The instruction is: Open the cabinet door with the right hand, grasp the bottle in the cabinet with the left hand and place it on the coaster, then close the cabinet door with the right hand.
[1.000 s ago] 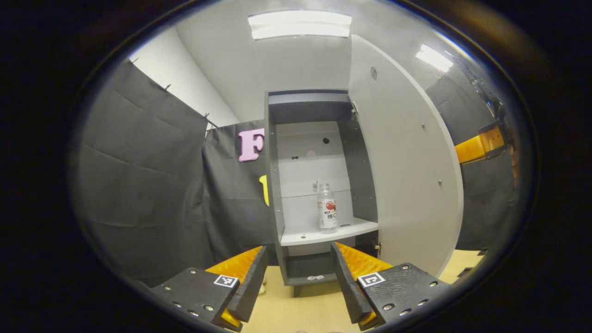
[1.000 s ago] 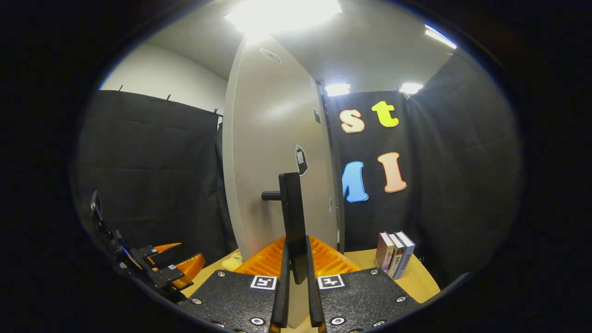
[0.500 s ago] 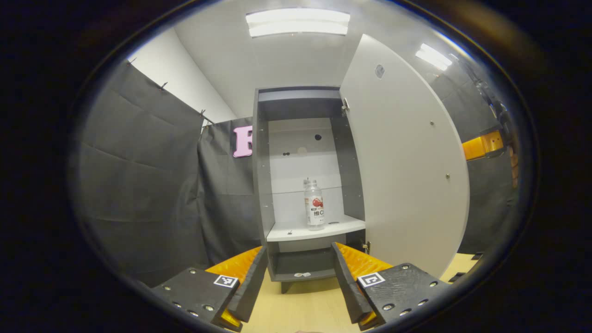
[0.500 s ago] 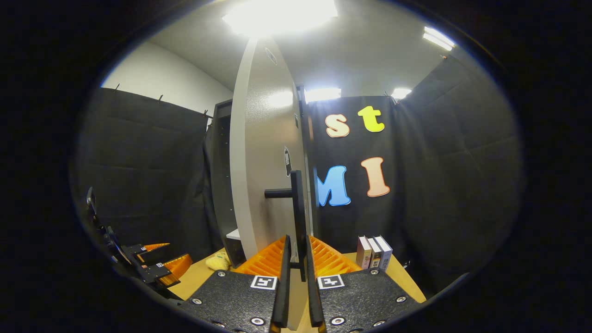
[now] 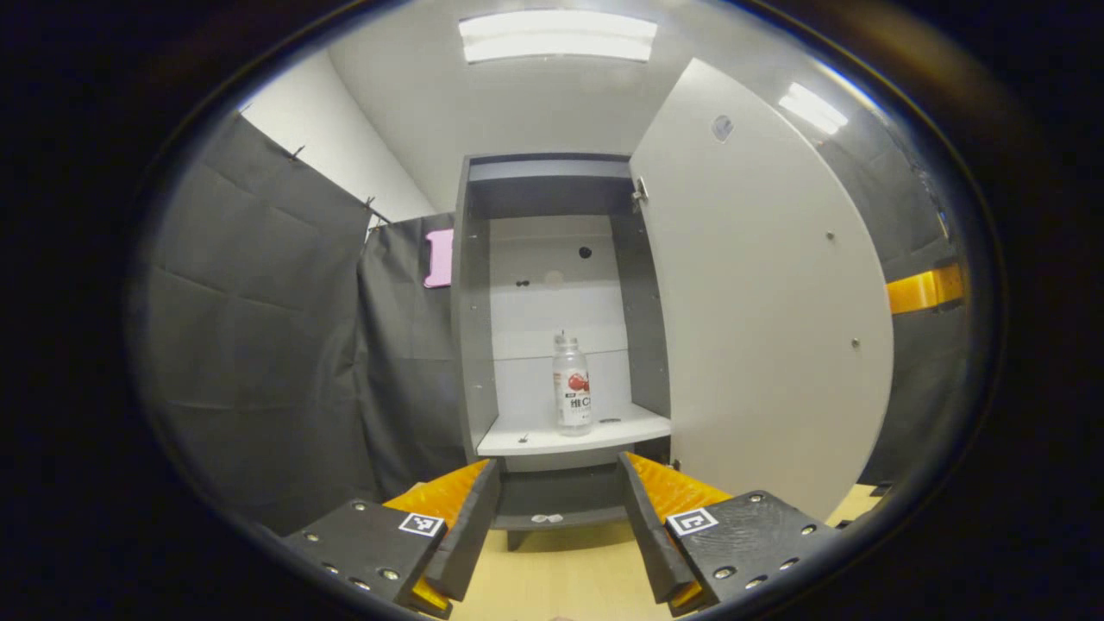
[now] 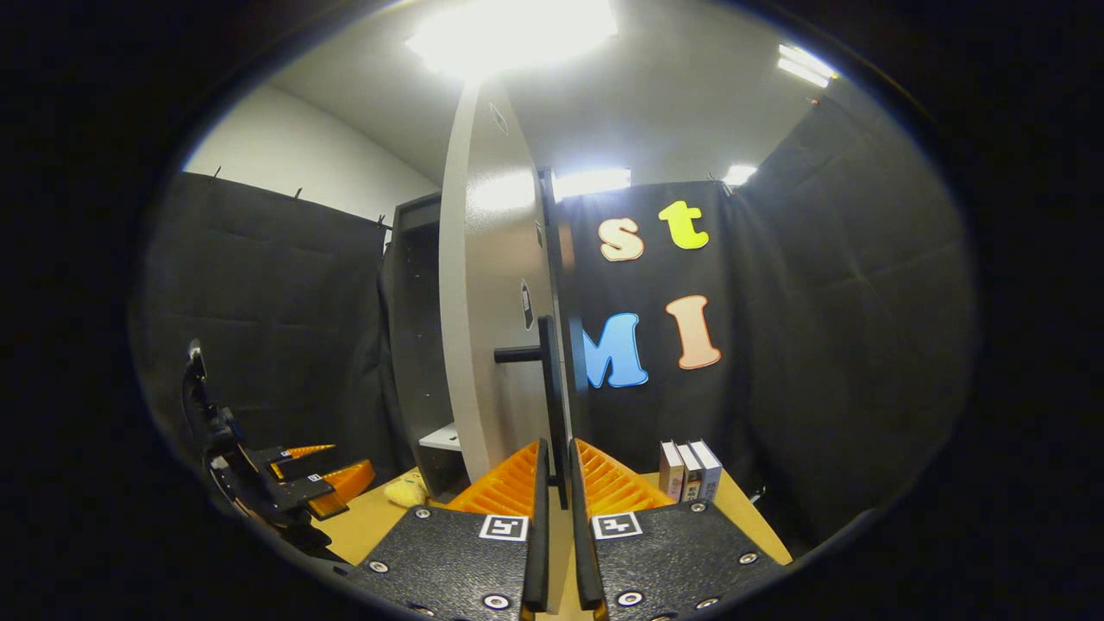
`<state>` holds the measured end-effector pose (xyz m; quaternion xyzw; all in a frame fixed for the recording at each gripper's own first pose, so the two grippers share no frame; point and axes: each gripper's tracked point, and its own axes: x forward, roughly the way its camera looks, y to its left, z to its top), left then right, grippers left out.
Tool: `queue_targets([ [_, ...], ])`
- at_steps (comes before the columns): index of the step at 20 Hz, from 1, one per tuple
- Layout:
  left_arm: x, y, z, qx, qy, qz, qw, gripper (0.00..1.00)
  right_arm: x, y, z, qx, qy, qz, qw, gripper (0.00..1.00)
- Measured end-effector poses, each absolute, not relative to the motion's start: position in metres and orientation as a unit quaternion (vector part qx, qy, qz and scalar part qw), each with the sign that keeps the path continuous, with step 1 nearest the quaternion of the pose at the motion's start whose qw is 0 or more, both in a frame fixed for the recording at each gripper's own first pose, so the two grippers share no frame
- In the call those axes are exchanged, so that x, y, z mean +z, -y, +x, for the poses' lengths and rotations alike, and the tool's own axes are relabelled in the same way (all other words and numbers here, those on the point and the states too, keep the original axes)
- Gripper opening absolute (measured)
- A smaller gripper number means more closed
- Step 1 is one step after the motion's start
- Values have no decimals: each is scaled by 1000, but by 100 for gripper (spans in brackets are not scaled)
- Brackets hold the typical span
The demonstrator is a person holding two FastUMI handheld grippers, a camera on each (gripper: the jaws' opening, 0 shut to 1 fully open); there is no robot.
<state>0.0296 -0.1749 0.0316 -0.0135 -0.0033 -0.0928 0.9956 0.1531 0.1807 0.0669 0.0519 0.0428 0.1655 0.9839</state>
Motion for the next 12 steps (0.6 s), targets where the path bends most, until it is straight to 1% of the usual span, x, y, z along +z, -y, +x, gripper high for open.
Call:
queue_targets([
  [1,35,176,39,-95,6,-12,995,78,66,-175,152,154,-45,51,986,13],
  [3,39,183,60,-101,11,-11,995,78,63,-161,152,127,-50,51,989,16],
  [4,42,187,71,-107,13,-14,994,82,62,-155,150,113,-52,51,991,26],
  [5,46,191,81,-112,14,-17,993,82,60,-150,150,100,-52,49,992,45],
  [6,48,194,91,-118,14,-21,993,78,60,-141,149,84,-51,45,994,65],
  [7,49,198,104,-125,13,-23,992,78,58,-132,150,64,-51,41,996,84],
  [8,50,202,115,-132,11,-24,991,78,57,-124,149,45,-51,36,997,96],
  [12,49,214,167,-152,3,-36,988,78,51,-105,144,-8,-59,38,997,95],
])
